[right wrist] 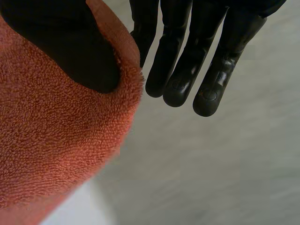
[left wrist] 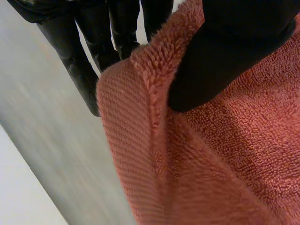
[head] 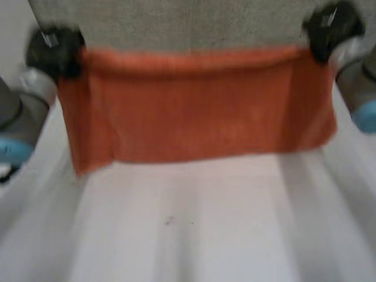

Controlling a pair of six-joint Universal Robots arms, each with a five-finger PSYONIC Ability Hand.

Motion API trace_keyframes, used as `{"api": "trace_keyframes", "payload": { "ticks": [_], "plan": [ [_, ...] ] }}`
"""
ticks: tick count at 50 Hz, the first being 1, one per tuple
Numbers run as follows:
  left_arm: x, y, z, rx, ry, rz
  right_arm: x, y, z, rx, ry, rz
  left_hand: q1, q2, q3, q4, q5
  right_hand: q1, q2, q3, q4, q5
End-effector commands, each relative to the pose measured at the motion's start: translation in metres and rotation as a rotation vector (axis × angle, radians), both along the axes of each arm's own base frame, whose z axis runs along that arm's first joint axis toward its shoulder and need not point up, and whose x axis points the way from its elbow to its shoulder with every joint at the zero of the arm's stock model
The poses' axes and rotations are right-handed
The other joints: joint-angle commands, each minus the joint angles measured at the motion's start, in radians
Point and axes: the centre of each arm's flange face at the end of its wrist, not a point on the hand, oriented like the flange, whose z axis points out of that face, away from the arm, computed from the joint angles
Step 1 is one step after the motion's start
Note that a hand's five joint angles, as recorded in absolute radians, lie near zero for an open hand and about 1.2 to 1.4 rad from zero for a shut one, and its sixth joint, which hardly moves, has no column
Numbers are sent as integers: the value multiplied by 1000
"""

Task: Fold the laundry

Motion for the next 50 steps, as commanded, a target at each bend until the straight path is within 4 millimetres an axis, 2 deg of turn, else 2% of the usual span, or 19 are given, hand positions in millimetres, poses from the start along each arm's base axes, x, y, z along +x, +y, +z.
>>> {"api": "trace_keyframes", "payload": {
  "ticks": [1,3,6,7,8,9,10,11,12,13,14,18,22,26,32,35,37,40,50],
  "plan": [
    [12,2,96,-389,227,54,-4,9,85,-356,-229,35,230,180,182,179,209,416,210,209,202,233],
    [12,4,94,-384,236,52,-7,17,70,-297,-239,50,230,180,182,179,209,416,210,209,202,233],
    [13,5,64,-291,213,59,-8,19,53,-243,-230,51,230,180,182,179,209,416,210,209,202,233],
    [13,5,64,-291,213,59,-8,20,32,-179,-216,47,230,180,182,179,209,416,210,209,202,233],
    [13,4,46,-239,200,64,-9,22,10,-114,-200,43,230,180,182,179,209,416,210,209,202,233],
    [12,6,26,-182,187,65,-9,22,9,-113,-200,43,230,180,182,179,209,416,210,209,202,233],
    [12,6,26,-182,187,65,-9,27,-14,-43,-182,51,230,180,182,179,209,416,210,209,202,233],
    [12,8,3,-118,168,70,-9,32,-38,31,-159,64,230,180,182,179,209,416,210,209,202,233],
    [12,11,-24,-44,147,71,-9,33,-38,31,-159,64,230,180,182,179,209,416,210,209,202,233],
    [12,11,-24,-43,147,71,-8,40,-60,99,-138,86,230,180,182,179,209,416,210,209,202,233],
    [13,15,-53,31,125,77,-8,47,-80,162,-112,105,230,180,182,179,209,416,210,209,202,233],
    [16,28,-127,238,72,91,-11,61,-115,281,-82,117,230,180,182,179,209,416,210,209,202,233],
    [19,37,-164,354,42,103,-14,74,-168,444,-44,112,230,180,182,179,209,416,210,209,202,233],
    [29,57,-191,491,-16,129,-16,80,-181,491,-34,104,230,180,182,179,209,416,210,209,202,233],
    [46,71,-185,550,-93,177,-19,92,-191,554,-25,102,230,180,182,179,209,416,210,209,202,233],
    [58,80,-178,576,-122,206,-21,99,-188,558,-28,103,-58,-108,-105,-108,-78,416,210,209,202,233],
    [59,92,-173,595,-152,204,-21,104,-183,552,-32,110,-595,-645,-643,-646,-616,416,210,209,202,233],
    [60,103,-162,619,-179,202,-22,112,-180,549,-31,123,-867,-917,-914,-918,-888,416,210,209,202,233],
    [48,123,-112,597,-183,108,-21,120,-187,580,-34,152,-836,-886,-883,-887,-857,416,210,209,202,233]
  ]
}}
